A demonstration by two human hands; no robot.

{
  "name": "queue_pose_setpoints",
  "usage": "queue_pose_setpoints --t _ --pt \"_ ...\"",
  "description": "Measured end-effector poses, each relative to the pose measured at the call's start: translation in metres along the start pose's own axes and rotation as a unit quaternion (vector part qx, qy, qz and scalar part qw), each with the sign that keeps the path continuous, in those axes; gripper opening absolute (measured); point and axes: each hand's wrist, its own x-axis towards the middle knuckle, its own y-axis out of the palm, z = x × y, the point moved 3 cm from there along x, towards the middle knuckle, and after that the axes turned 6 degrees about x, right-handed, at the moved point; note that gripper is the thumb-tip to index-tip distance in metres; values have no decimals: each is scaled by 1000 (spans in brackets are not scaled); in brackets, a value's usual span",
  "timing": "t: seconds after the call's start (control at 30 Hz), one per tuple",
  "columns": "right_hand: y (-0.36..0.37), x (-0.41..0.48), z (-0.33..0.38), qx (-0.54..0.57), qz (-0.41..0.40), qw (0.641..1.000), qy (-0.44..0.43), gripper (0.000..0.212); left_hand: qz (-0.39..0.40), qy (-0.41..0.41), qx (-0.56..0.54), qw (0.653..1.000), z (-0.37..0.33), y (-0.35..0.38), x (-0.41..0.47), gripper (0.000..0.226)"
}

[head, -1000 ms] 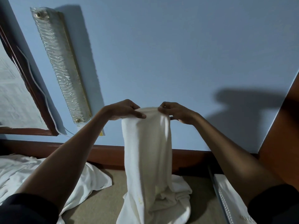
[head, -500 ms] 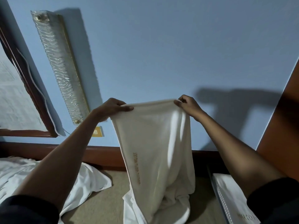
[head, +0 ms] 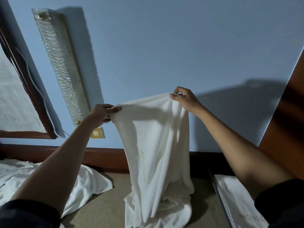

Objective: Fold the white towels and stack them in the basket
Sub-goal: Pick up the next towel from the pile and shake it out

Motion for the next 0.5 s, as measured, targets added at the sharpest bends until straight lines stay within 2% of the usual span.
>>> queue_pose_setpoints --t 0.07,0.23,0.33,0.4,0.47,0.5 --pt "-1 0 0 -5 -15 1000 4 26 20 6 4 1000 -3 -3 -3 64" --pt "-7 1 -13 -16 -55 998 23 27 77 40 27 996 -16 -7 -11 84" --pt "-10 4 -23 -116 -73 990 17 25 91 65 64 992 -36 4 -21 68" --pt "-3 4 -24 -230 -67 970 33 41 76 79 71 991 -54 20 -23 48" --pt "11 -1 -13 -268 -1 960 80 62 49 94 64 992 -73 40 -25 31" --pt "20 -7 -4 -266 72 955 113 64 42 100 55 993 -81 51 -27 29"
